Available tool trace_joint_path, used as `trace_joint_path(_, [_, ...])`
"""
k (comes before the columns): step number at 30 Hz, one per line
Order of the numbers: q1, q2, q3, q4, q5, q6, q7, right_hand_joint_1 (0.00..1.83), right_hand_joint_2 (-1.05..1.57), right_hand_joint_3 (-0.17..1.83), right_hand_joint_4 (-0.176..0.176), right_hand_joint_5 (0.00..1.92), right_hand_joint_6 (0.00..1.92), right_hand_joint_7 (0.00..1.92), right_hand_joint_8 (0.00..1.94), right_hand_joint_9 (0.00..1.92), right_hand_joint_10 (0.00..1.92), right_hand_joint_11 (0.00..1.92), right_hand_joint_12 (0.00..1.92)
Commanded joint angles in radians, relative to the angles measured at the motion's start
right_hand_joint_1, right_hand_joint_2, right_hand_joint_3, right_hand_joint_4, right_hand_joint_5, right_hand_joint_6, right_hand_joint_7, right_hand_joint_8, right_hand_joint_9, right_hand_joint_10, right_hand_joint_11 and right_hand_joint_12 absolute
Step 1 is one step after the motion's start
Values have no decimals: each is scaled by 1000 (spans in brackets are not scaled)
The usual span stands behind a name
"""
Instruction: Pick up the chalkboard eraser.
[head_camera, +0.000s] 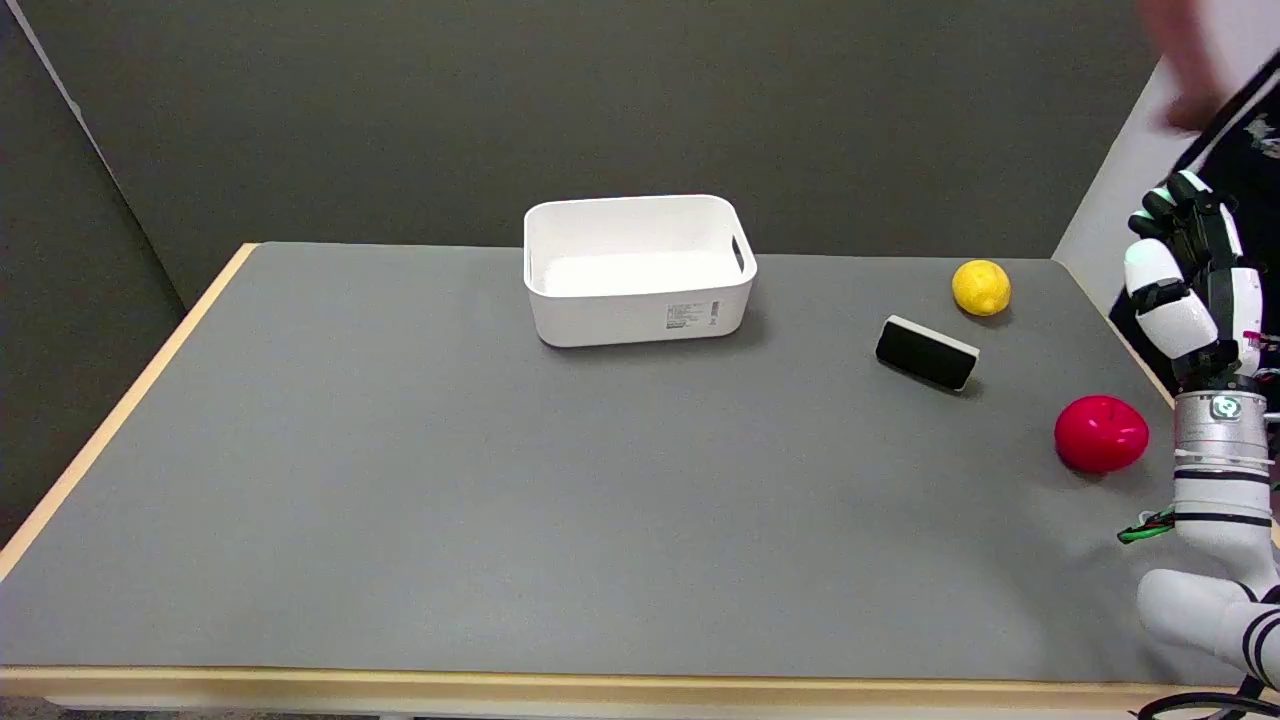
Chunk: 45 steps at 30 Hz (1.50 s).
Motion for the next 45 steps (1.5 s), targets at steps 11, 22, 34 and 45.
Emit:
trace_joint_path(11, [-9, 51, 110, 185, -310, -150, -356, 549, 710, 983, -58, 179, 422, 327, 478, 264, 847, -1, 1118])
trace_joint_path(22, [-23, -3, 231, 573, -134, -973, -1231, 562, 646, 954, -128, 212, 505, 329, 543, 242, 880, -1, 1071])
trace_joint_path(34, [9, -198, 129, 769, 582, -693, -2341, 586, 644, 855, -146, 298, 598, 447, 616, 303, 1051, 2, 1242])
trace_joint_path(45, [-12, -120, -54, 1051, 764, -342, -2520, 603, 626, 871, -141, 312, 631, 455, 630, 315, 1045, 13, 1267])
